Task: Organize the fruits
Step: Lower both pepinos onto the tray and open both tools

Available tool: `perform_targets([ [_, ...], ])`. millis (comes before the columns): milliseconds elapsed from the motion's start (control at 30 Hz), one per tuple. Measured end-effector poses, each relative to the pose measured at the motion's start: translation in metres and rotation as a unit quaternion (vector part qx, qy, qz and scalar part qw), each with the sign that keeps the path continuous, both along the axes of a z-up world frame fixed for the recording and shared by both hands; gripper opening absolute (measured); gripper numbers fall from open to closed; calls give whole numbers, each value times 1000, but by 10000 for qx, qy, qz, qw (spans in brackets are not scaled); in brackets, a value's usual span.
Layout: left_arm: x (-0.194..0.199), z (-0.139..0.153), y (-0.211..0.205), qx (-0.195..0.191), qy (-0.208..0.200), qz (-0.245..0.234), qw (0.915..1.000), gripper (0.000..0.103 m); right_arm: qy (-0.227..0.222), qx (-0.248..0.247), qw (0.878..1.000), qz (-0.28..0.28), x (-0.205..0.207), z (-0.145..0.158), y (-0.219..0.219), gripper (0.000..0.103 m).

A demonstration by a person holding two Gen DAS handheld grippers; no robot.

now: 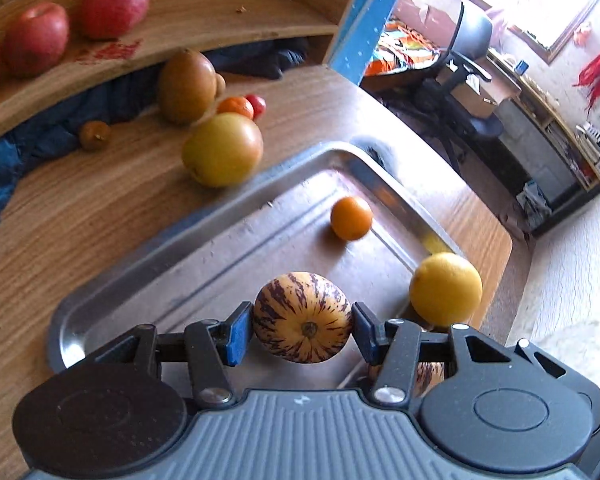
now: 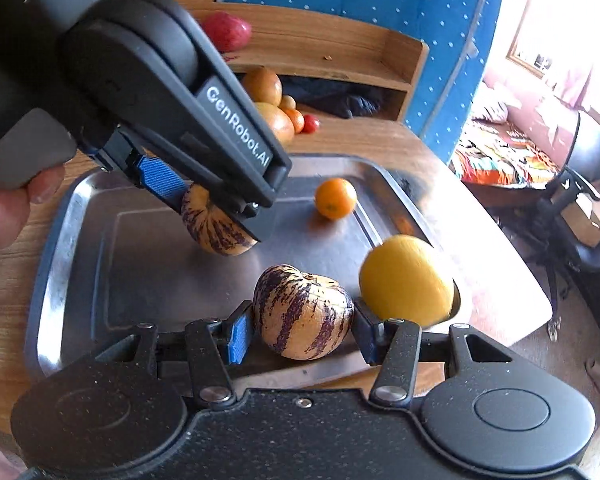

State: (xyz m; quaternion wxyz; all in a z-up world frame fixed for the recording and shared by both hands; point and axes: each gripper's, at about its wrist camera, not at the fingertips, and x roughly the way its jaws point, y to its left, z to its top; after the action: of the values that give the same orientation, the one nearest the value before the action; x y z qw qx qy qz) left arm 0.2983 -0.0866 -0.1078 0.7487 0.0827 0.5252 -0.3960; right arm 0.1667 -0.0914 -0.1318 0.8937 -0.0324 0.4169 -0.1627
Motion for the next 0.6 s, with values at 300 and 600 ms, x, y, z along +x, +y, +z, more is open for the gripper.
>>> perform_targets([
  [300, -1, -4, 0, 114, 160, 159, 9997, 57, 1, 47, 9998, 183, -1, 1, -1, 59],
  [600, -14, 8, 16, 84, 38, 497, 9987, 76, -68, 77, 9987, 498, -11, 6, -1, 79],
])
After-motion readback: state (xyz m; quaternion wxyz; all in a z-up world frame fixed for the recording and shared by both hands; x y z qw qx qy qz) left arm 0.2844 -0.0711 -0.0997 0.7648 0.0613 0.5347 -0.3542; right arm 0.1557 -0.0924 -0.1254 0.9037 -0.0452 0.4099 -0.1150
